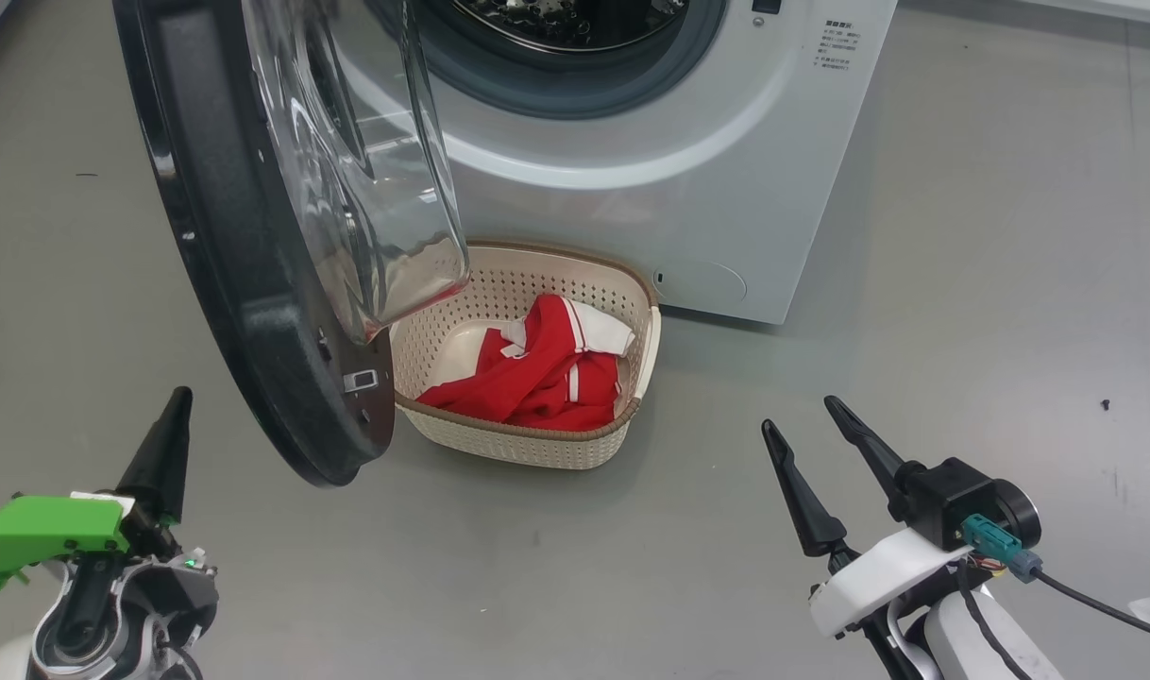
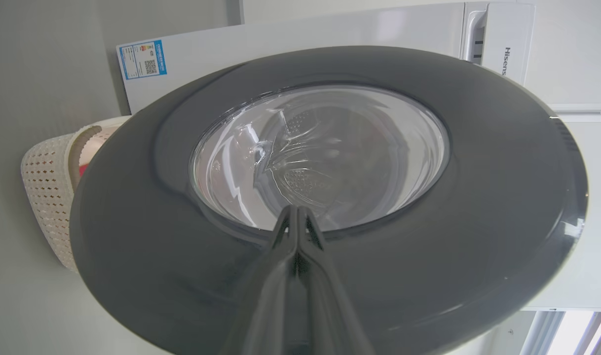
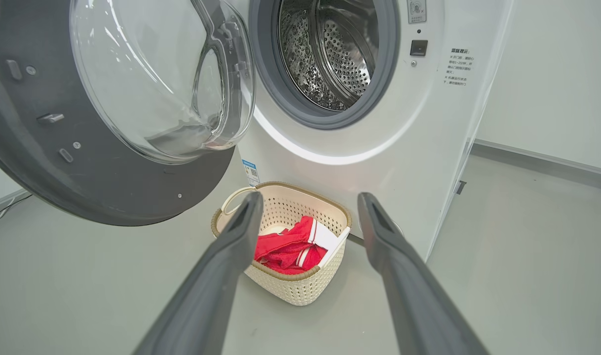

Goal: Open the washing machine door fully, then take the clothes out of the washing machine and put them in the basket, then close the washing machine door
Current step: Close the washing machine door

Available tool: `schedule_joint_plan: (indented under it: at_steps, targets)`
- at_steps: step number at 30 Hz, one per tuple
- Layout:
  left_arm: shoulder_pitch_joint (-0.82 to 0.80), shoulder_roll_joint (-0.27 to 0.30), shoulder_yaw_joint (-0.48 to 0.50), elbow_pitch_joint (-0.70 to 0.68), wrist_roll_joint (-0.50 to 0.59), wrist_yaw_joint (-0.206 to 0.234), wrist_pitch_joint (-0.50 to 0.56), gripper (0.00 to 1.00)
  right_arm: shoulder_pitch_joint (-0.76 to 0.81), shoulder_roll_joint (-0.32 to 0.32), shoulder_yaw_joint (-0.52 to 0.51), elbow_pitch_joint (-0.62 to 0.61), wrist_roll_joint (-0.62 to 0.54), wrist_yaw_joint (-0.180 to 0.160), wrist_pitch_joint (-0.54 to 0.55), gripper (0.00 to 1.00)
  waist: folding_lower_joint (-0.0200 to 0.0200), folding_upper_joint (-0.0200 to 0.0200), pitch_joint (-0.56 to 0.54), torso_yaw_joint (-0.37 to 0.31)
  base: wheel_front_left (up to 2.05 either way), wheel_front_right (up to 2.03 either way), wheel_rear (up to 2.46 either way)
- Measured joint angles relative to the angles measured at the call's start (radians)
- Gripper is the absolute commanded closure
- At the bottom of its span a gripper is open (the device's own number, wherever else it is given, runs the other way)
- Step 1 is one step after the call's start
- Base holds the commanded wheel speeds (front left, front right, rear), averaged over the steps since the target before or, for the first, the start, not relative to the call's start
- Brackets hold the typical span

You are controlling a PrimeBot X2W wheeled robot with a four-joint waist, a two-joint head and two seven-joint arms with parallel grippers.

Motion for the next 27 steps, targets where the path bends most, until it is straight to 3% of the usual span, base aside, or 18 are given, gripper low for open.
schedule_joint_plan:
  at_steps: [5, 14, 27]
  targets:
    - [0.0, -0.002, -0.002, 0.0, -0.079, 0.044, 0.088, 1.0, 0.0, 0.0, 0.009, 0.0, 0.0, 0.0, 0.0, 0.0, 0.0, 0.0, 0.001, -0.007, 0.0, 0.0, 0.0]
    - [0.0, -0.002, 0.007, -0.032, -0.166, 0.077, 0.172, 1.0, -0.001, 0.003, 0.021, 0.001, 0.0, 0.0, 0.0, 0.0, 0.0, 0.0, 0.007, -0.043, 0.0, 0.0, 0.0]
    - [0.005, 0.0, -0.036, -0.077, -0.174, 0.109, 0.242, 1.0, -0.009, 0.008, 0.022, 0.002, 0.0, 0.0, 0.0, 0.0, 0.0, 0.0, 0.018, -0.124, 0.0, 0.0, 0.0]
